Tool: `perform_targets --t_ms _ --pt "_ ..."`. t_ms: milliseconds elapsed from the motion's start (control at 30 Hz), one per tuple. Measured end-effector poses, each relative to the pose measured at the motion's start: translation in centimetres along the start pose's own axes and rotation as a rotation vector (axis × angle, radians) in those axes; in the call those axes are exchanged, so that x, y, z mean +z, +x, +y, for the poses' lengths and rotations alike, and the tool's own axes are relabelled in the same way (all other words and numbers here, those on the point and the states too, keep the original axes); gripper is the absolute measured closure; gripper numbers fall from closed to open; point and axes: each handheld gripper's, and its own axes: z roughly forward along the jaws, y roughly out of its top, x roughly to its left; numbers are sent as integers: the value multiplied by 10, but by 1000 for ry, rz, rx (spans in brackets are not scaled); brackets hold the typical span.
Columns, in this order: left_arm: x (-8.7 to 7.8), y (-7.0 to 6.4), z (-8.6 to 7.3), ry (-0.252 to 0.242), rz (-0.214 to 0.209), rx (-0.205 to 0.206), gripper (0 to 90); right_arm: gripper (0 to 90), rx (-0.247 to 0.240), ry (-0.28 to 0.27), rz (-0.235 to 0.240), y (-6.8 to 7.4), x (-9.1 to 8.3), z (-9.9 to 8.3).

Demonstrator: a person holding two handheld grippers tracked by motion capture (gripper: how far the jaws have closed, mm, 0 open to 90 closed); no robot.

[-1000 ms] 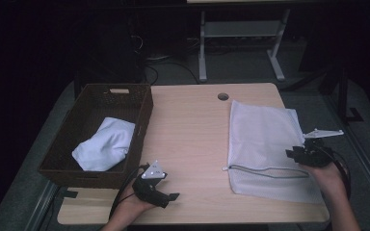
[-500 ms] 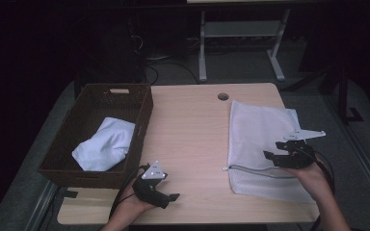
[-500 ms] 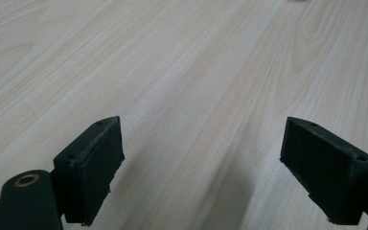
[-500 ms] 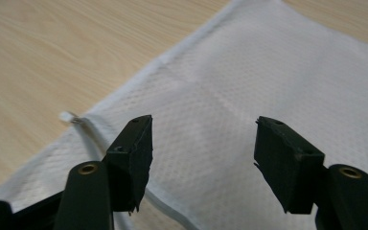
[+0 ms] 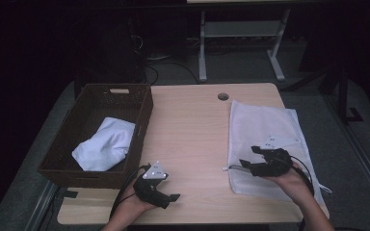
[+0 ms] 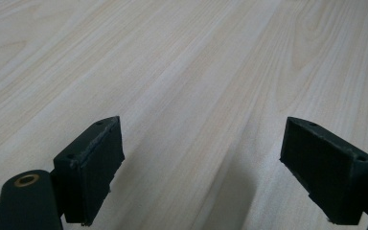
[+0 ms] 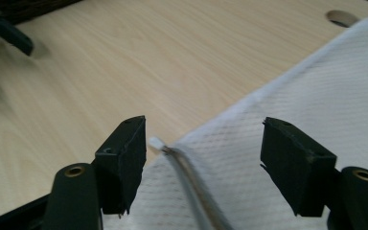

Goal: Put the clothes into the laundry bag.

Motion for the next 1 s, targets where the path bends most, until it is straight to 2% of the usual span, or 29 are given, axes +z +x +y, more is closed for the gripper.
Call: perform_targets --t_ms 200,433,633,700,800,900,1000 --pt "0 -2 0 5 -1 12 142 293 18 1 65 19 11 -1" --pt "3 -3 1 14 -15 22 142 250 48 -24 100 38 14 -11" --pt "6 -6 2 17 -26 26 141 202 23 -9 122 49 24 -14" --pt "6 -7 3 21 -28 34 141 186 15 3 143 53 30 -16" --pt "8 -9 4 29 -40 34 141 165 -1 33 150 60 42 -20" --pt "6 -10 7 26 -47 39 141 150 -29 53 141 64 49 -21" --pt "2 -10 12 24 -50 42 141 150 -37 66 134 66 53 -21"
